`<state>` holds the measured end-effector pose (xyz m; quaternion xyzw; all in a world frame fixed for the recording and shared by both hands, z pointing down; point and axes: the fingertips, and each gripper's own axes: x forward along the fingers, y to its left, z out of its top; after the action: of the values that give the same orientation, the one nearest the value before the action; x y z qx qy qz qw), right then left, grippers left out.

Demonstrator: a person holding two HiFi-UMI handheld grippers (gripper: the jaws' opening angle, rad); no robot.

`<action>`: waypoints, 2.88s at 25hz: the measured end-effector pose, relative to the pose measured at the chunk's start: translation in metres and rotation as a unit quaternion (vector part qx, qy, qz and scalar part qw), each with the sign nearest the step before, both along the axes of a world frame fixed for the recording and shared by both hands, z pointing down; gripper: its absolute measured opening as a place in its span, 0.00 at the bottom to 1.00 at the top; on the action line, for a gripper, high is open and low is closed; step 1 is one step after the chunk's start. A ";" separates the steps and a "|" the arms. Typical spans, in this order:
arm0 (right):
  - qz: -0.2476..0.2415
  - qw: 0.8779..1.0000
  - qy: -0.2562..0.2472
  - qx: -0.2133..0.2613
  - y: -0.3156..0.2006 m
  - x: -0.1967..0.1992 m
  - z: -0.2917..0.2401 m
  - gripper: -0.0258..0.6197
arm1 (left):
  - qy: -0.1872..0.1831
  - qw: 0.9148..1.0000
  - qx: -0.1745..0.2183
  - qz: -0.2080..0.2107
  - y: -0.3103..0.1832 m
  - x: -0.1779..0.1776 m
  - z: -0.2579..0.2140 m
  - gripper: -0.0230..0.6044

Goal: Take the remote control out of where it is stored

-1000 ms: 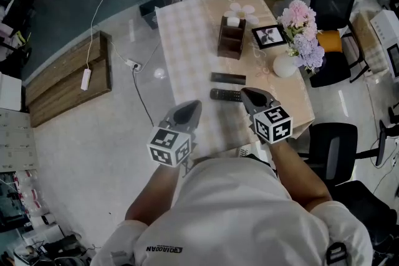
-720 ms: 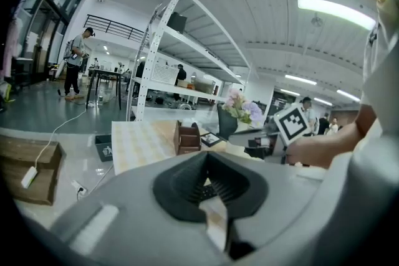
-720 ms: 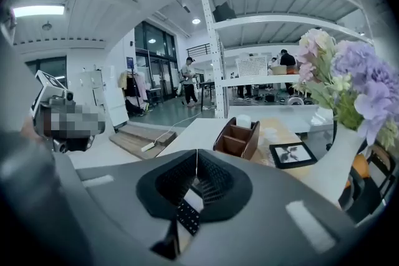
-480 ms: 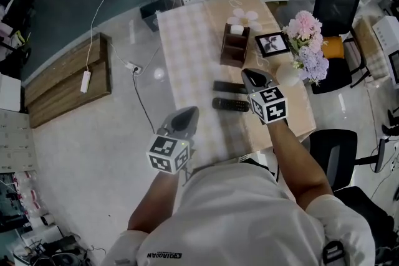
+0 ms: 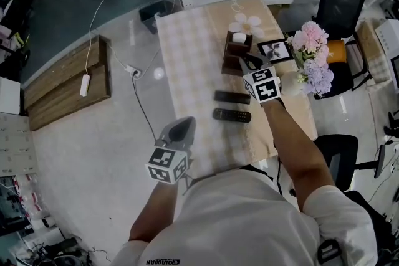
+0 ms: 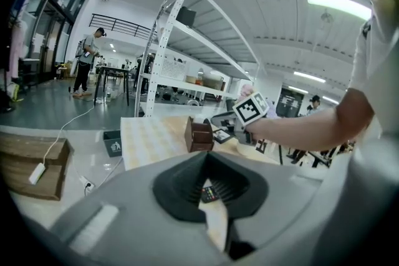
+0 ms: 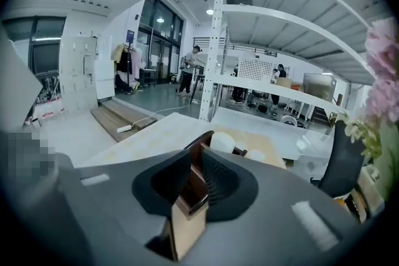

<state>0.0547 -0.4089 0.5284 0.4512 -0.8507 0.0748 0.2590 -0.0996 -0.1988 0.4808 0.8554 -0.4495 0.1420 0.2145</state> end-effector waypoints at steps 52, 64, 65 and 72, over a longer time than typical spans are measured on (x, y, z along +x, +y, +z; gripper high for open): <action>-0.084 0.985 0.137 0.063 -0.053 -0.012 -0.078 0.21 | 0.029 0.999 -0.004 -0.020 0.018 -0.014 0.007 0.04; -0.083 0.992 0.081 0.048 0.044 -0.025 -0.079 0.21 | 0.023 1.000 0.011 0.003 0.040 -0.008 -0.001 0.04; -0.081 0.993 0.070 0.040 0.054 -0.025 -0.074 0.20 | 0.021 1.000 0.010 0.008 0.042 -0.007 0.000 0.04; -0.059 0.998 0.022 0.001 0.108 -0.010 -0.048 0.20 | 0.002 1.000 0.001 0.029 0.054 -0.002 0.009 0.04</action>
<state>0.0445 -0.3007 0.4802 0.4021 -0.8699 0.0490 0.2814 -0.1017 -0.1446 0.4897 0.8688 -0.4239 0.1458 0.2103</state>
